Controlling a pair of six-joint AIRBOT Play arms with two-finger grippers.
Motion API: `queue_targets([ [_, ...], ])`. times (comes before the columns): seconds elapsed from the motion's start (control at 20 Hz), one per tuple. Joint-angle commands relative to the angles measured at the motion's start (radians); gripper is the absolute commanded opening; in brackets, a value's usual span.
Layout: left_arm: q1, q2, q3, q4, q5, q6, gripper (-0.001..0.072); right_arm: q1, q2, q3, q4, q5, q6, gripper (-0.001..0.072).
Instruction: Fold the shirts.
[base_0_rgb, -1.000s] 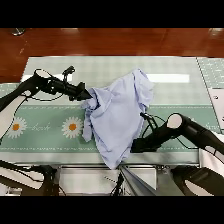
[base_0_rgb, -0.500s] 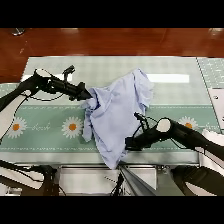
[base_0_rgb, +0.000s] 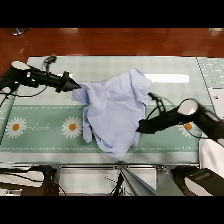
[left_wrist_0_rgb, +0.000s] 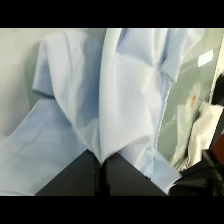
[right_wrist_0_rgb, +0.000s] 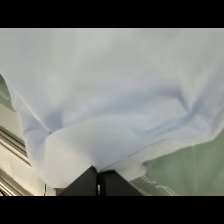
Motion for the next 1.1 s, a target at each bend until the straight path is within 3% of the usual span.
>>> queue_targets([
  [0.0, 0.061, 0.158, -0.028, 0.0, 0.047, 0.026, 0.002, -0.212, 0.056, 0.13, -0.141, 0.126, -0.008, 0.003],
  [0.35, 0.068, 0.577, -0.392, -0.001, 0.104, 0.071, 0.002, -0.44, -0.096, 0.508, -0.158, 0.124, -0.072, 0.003],
  [0.5, 0.046, 0.749, -0.593, -0.001, 0.087, 0.045, 0.002, -0.438, -0.262, 0.705, -0.092, 0.122, -0.081, 0.003],
  [0.6, -0.004, 0.847, -0.728, -0.001, 0.086, -0.023, 0.002, -0.436, -0.388, 0.833, -0.002, 0.12, -0.081, 0.003],
  [0.75, -0.113, 0.925, -0.896, -0.001, 0.091, -0.075, 0.002, -0.423, -0.56, 0.972, 0.119, 0.111, -0.08, 0.003],
  [0.95, -0.24, 0.906, -1.014, -0.001, 0.181, -0.076, 0.0021, -0.388, -0.69, 0.993, 0.141, 0.111, -0.048, 0.0031],
  [1.0, -0.252, 0.894, -1.017, -0.001, 0.211, -0.075, 0.0044, -0.38, -0.707, 0.993, 0.142, 0.122, -0.047, 0.0031],
  [1.05, -0.251, 0.883, -1.01, -0.001, 0.233, -0.085, 0.0276, -0.375, -0.717, 0.993, 0.141, 0.131, -0.045, 0.0042],
])
